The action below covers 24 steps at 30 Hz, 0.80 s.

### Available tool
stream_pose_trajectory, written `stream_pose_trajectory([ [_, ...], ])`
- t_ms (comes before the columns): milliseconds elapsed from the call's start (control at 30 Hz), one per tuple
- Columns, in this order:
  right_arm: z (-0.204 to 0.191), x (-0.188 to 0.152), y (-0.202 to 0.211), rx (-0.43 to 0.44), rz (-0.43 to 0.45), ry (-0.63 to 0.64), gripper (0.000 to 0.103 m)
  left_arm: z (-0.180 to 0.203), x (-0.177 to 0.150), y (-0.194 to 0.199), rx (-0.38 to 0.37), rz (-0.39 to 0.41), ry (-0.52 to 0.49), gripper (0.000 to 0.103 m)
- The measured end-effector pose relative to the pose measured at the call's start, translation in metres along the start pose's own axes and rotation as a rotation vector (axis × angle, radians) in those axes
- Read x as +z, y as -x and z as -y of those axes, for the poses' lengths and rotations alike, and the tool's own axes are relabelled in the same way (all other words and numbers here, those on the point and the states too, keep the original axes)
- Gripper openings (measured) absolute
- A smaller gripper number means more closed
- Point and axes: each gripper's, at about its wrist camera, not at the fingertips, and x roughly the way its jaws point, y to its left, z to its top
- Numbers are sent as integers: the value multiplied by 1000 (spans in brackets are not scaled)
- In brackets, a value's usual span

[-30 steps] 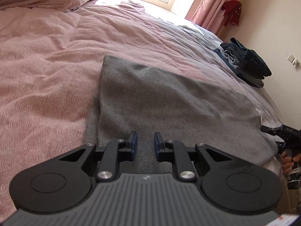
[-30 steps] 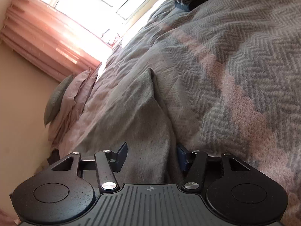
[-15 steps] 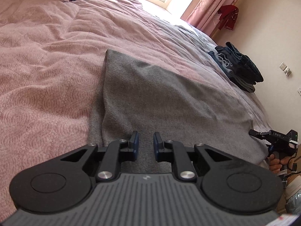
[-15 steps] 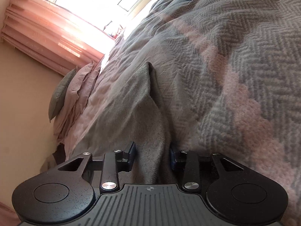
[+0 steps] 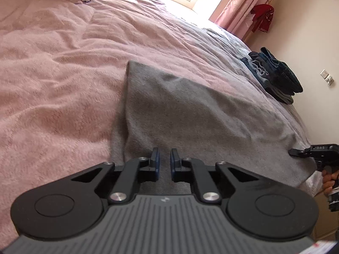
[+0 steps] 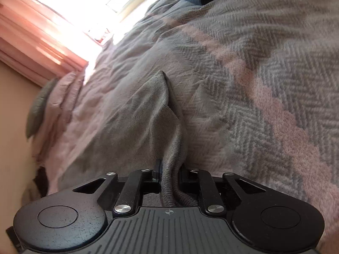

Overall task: Fold clothes
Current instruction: 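Grasp the skirt edge with the right gripper while the left gripper holds it, then lift the grey skirt edge with both grippers and fold it over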

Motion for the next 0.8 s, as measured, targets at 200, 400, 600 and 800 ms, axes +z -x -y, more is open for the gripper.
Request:
stream_pose_trajectory([
  [200, -163, -29, 9, -441, 124, 414, 9, -36, 11, 39, 77, 71, 26, 9],
  [400, -343, -148, -30, -562, 277, 985, 9, -76, 3, 75, 86, 85, 93, 9],
  [600, -364, -267, -145, -483, 94, 1256, 22, -101, -15, 92, 104, 56, 171, 9],
  [800, -348, -285, -138, -414, 100, 1315, 39, -89, -23, 102, 31, 64, 187, 9],
])
